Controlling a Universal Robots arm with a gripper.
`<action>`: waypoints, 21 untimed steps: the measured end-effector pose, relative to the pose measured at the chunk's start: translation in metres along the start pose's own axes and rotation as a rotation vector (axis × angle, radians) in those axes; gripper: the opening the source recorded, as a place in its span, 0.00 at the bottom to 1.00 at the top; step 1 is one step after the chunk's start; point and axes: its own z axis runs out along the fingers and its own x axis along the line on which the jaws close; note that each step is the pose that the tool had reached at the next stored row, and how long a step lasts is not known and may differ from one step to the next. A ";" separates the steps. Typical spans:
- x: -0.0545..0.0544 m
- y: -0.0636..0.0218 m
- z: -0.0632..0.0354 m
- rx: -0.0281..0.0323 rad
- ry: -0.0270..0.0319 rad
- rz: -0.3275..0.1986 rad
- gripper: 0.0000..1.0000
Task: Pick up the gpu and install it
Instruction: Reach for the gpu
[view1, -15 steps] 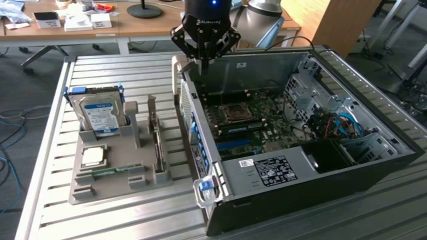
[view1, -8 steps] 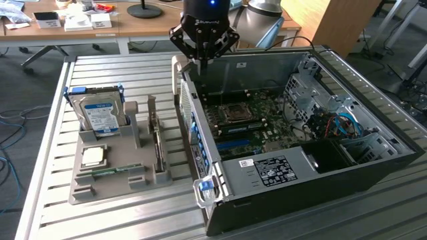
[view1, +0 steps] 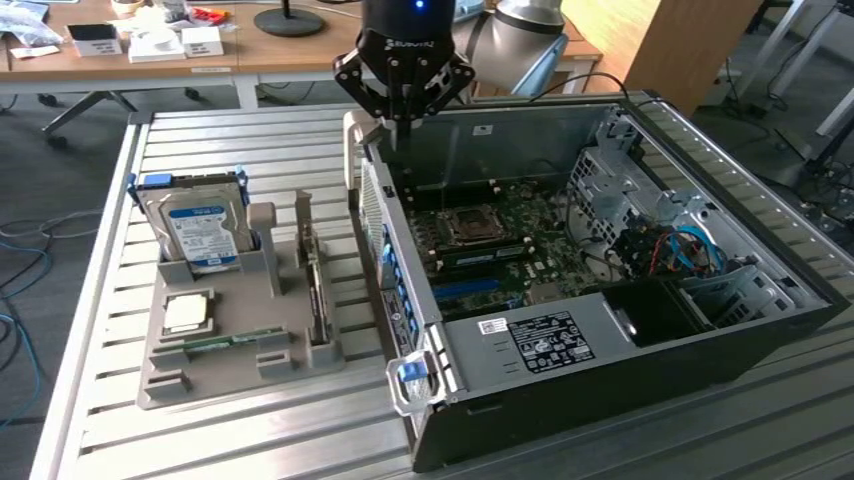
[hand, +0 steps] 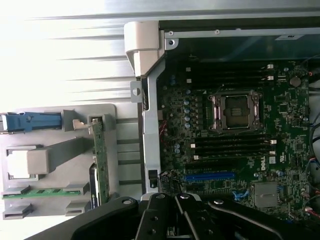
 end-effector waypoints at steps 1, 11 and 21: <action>0.000 0.0000 0.0000 0.0000 0.0000 0.000 0.11; 0.010 -0.0008 -0.0003 0.0001 0.0000 0.000 0.11; 0.027 -0.0020 -0.0007 0.0000 0.0000 0.000 0.11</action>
